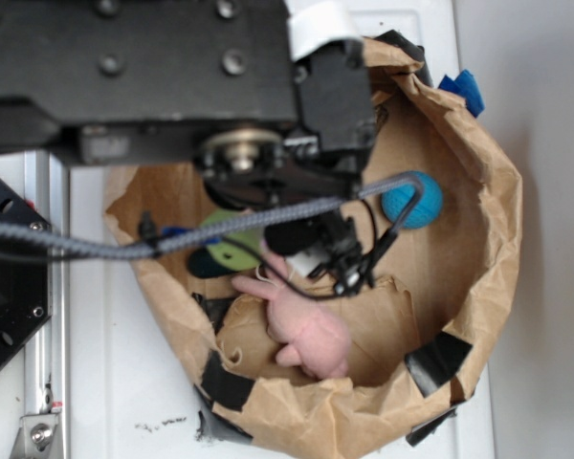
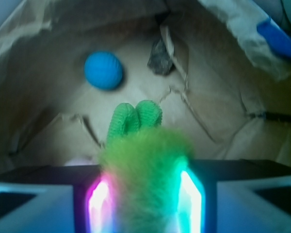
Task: Grab the green animal.
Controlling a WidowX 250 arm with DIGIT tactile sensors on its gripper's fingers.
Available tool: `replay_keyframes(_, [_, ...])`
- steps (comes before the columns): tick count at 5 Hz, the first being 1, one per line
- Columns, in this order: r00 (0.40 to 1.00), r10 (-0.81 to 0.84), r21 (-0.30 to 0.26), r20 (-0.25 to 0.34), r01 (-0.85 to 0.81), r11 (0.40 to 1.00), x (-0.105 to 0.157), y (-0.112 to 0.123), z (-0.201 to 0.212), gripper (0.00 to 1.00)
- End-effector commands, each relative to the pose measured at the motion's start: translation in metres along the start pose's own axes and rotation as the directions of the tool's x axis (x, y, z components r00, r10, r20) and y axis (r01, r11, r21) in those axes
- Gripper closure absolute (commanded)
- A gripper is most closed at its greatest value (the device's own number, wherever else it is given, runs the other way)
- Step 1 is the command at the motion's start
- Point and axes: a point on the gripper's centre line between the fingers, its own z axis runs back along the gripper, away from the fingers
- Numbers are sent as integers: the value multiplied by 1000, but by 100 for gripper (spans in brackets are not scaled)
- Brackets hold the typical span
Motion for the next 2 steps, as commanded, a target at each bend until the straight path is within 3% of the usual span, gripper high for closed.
replay_keyframes(1, [993,-16,-45,114,21,999,-25,10,25,100])
replay_keyframes(2, [993,26,-52,118,-20,998,-32,13,25,100])
